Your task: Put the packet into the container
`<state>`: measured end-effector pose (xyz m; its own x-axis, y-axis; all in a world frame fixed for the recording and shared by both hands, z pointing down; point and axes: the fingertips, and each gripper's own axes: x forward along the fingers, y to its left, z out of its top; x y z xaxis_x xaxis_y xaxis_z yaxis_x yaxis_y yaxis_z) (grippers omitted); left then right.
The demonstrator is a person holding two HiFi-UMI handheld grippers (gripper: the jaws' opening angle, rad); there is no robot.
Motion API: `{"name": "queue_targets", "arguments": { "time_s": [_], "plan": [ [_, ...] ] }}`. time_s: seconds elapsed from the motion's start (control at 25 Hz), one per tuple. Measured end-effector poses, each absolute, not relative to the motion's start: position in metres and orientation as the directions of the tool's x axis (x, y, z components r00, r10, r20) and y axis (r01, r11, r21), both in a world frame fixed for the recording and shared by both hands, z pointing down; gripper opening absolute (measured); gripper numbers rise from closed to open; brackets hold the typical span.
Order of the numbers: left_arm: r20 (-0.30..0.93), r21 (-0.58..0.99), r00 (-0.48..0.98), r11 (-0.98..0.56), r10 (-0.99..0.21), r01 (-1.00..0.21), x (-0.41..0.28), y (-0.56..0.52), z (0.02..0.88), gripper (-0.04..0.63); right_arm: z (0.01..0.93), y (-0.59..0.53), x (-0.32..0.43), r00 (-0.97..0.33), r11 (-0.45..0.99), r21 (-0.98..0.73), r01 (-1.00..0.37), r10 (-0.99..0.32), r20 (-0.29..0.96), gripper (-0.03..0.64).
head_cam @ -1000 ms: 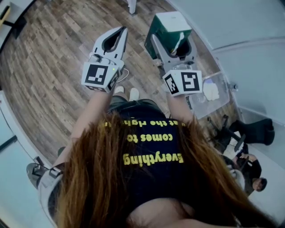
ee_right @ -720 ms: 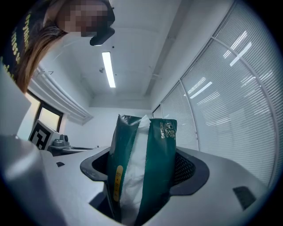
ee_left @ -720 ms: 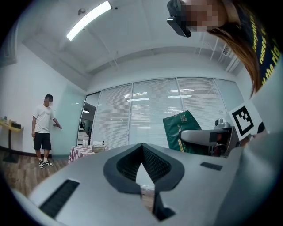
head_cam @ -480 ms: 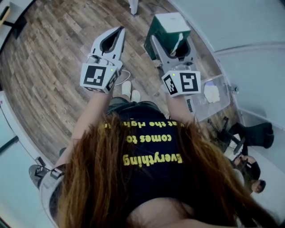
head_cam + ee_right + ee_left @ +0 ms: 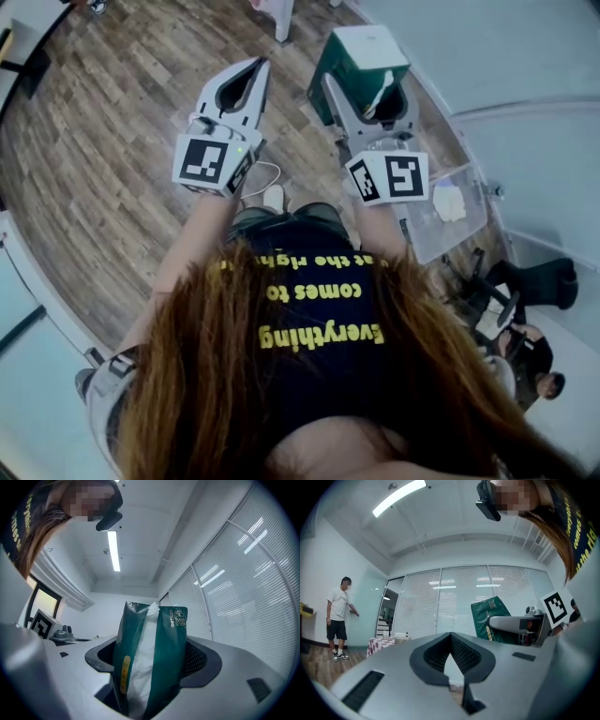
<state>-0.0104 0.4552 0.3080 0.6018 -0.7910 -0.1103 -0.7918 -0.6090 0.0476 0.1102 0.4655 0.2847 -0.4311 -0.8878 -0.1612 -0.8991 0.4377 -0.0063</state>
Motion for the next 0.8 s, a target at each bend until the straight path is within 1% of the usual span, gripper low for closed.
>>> {"name": "queue_targets", "arguments": {
  "time_s": [0.32, 0.52, 0.64, 0.8],
  "plan": [
    [-0.121, 0.064, 0.583, -0.593, -0.803, -0.803, -0.02, 0.418, 0.305, 0.0, 0.29, 0.422, 0.103, -0.44, 0.445, -0.004, -0.895, -0.886, -0.145, 0.377],
    [-0.111, 0.062, 0.578, -0.586, -0.808, -0.808, -0.003, 0.353, 0.308, 0.001, 0.298, 0.35, 0.117, -0.455, 0.461, -0.025, -0.887, -0.881, -0.127, 0.377],
    [-0.108, 0.067, 0.564, -0.572, -0.819, -0.818, 0.001, 0.335, 0.309, 0.002, 0.302, 0.334, 0.117, -0.478, 0.485, -0.034, -0.874, -0.87, -0.121, 0.377],
    [-0.131, 0.054, 0.556, -0.565, -0.821, -0.823, 0.012, 0.286, 0.303, 0.002, 0.301, 0.281, 0.125, -0.505, 0.512, -0.034, -0.858, -0.854, -0.127, 0.377]
  ]
}}
